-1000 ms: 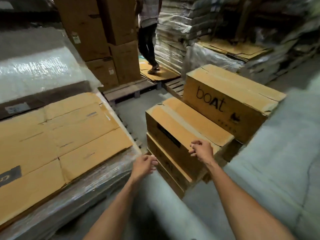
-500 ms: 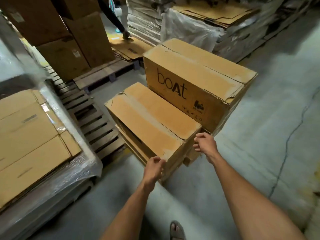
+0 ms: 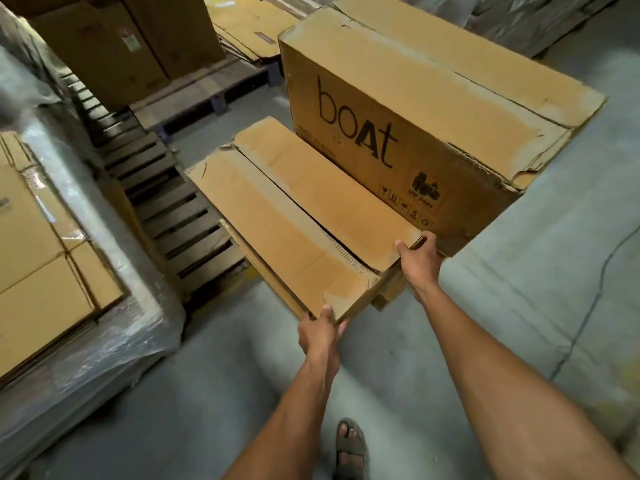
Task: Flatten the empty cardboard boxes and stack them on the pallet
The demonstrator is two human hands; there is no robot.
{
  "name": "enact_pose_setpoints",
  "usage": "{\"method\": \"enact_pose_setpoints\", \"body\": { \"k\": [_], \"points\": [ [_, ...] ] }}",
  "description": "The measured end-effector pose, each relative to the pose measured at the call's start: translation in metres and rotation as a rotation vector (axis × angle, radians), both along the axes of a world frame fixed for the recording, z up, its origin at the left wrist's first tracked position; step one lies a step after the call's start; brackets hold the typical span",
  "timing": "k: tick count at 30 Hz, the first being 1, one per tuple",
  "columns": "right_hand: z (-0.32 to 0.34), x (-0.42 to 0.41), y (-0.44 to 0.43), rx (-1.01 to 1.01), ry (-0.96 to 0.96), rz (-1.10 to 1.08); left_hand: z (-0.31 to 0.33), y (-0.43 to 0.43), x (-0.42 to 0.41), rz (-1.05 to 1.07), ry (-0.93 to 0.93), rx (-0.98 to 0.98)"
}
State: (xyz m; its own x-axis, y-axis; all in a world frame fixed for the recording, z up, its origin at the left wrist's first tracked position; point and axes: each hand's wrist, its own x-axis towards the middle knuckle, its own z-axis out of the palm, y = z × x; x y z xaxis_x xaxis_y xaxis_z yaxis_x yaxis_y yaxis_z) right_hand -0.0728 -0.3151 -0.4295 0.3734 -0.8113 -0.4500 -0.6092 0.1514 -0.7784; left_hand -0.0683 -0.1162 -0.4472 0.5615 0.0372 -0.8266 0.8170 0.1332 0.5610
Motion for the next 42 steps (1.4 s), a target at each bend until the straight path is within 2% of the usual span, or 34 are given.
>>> {"method": "enact_pose_setpoints", "body": {
  "k": [4,7,11,15,19,22,26,30,35,42],
  "points": [
    [-0.005,0.005,0.01,-0.071,0.088,0.067,0.002,0.01,0.008,0.033,-0.026,0.175],
    [-0.01,0.007,0.017,-0.04,0.132,0.13,-0.002,0.036,0.015,-0.057,-0.119,0.324],
    [-0.016,0.002,0.029,0.131,0.062,0.222,0.007,0.068,0.02,-0.166,-0.082,0.128],
    [-0.009,0.002,0.043,0.034,0.074,0.297,0.024,0.081,0.023,-0.155,-0.072,0.015],
    [0.015,0.01,0.058,-0.073,0.092,0.329,0.054,0.094,0.048,-0.097,-0.179,-0.008],
    [0.04,0.017,0.07,-0.081,-0.019,0.322,0.081,0.112,0.068,-0.13,-0.262,0.024],
    [0.074,0.022,0.096,0.041,-0.212,0.258,0.111,0.134,0.071,-0.163,-0.299,0.024],
    [0.1,0.011,0.122,0.037,-0.292,0.237,0.139,0.157,0.061,-0.155,-0.343,0.026],
    [0.155,0.012,0.164,-0.006,-0.491,0.178,0.203,0.198,0.067,-0.158,-0.496,0.028],
    [0.256,0.039,0.246,-0.081,-0.763,0.242,0.303,0.282,0.082,-0.137,-0.767,0.034]
  ]
}}
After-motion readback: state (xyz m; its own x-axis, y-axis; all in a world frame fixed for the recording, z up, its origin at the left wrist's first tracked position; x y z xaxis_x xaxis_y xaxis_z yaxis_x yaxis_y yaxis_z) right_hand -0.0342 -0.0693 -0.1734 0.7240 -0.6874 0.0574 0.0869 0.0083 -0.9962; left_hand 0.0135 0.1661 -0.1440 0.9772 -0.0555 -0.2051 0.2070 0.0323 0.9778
